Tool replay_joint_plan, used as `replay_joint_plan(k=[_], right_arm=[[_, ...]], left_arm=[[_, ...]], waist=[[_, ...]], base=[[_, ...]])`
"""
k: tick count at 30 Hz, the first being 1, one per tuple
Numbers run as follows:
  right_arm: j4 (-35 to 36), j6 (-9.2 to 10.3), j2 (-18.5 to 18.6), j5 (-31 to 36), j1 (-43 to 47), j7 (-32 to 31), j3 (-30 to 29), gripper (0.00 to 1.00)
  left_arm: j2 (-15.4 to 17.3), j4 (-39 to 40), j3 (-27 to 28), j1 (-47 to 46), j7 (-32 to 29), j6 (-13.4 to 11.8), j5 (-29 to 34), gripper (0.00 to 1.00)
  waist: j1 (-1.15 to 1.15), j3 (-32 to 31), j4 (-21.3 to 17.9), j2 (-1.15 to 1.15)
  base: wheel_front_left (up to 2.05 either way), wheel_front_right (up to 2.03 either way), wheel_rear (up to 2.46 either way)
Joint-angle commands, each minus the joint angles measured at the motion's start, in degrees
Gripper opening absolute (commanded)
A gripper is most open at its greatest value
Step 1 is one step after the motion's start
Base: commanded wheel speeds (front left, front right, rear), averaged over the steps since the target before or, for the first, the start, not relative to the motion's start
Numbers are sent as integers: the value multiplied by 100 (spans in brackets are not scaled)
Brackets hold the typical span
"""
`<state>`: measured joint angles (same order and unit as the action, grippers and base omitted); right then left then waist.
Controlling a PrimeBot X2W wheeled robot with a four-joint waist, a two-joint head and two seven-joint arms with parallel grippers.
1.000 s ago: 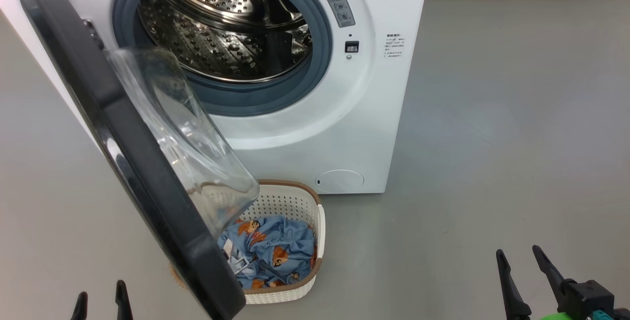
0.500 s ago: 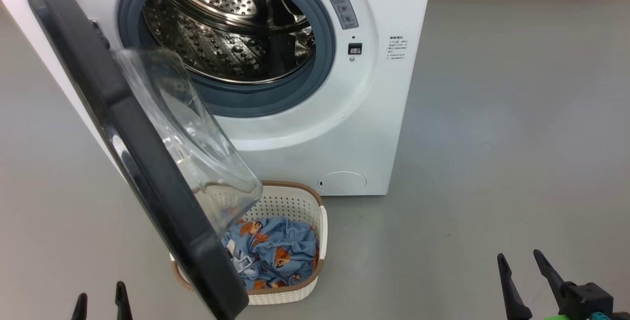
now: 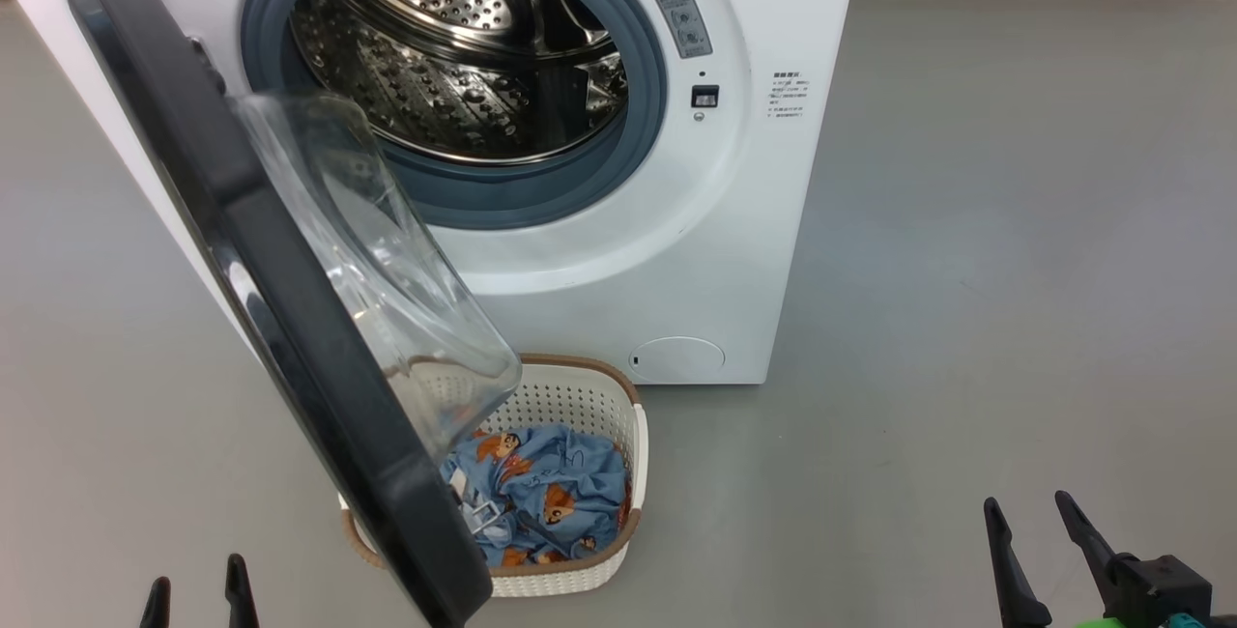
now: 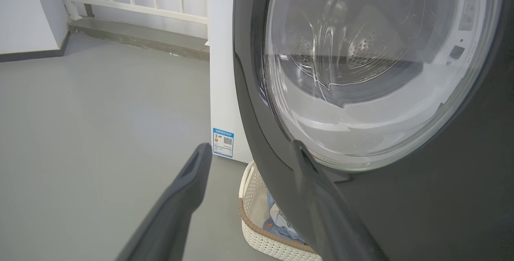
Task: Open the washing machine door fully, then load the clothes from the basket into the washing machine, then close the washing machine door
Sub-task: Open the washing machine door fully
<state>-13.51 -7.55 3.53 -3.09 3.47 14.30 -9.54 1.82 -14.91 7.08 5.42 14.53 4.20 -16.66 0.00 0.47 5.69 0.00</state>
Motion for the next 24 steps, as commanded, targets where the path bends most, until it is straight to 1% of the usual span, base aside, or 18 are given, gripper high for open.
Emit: replay_joint_plan(k=[1, 9, 10, 11, 13, 24], right_arm=[[118, 6, 48, 37, -176, 70, 146, 100], [127, 6, 35, 48, -189, 70, 131, 100], [128, 6, 34, 51, -189, 70, 129, 100], [130, 6, 33, 54, -189, 70, 128, 100], [132, 6, 32, 60, -188, 70, 122, 100], [155, 6, 23, 80, -164, 70, 65, 100]], left_arm=[[106, 146, 196, -133, 47, -40, 51, 100], [106, 99, 226, -157, 47, -13, 49, 100], [106, 97, 220, -151, 47, -11, 41, 41], [106, 93, 213, -146, 47, -12, 32, 0], [106, 87, 216, -144, 47, -14, 23, 0], [106, 308, 383, -168, 47, -196, -38, 0]], waist=[[0, 1, 5, 0], [0, -13, 22, 0], [0, -18, 23, 0], [0, -23, 24, 0], [0, -31, 26, 0], [0, -59, 76, 0]], base=[[0, 0, 0], [0, 0, 0], [0, 0, 0], [0, 0, 0], [0, 0, 0], [0, 0, 0]])
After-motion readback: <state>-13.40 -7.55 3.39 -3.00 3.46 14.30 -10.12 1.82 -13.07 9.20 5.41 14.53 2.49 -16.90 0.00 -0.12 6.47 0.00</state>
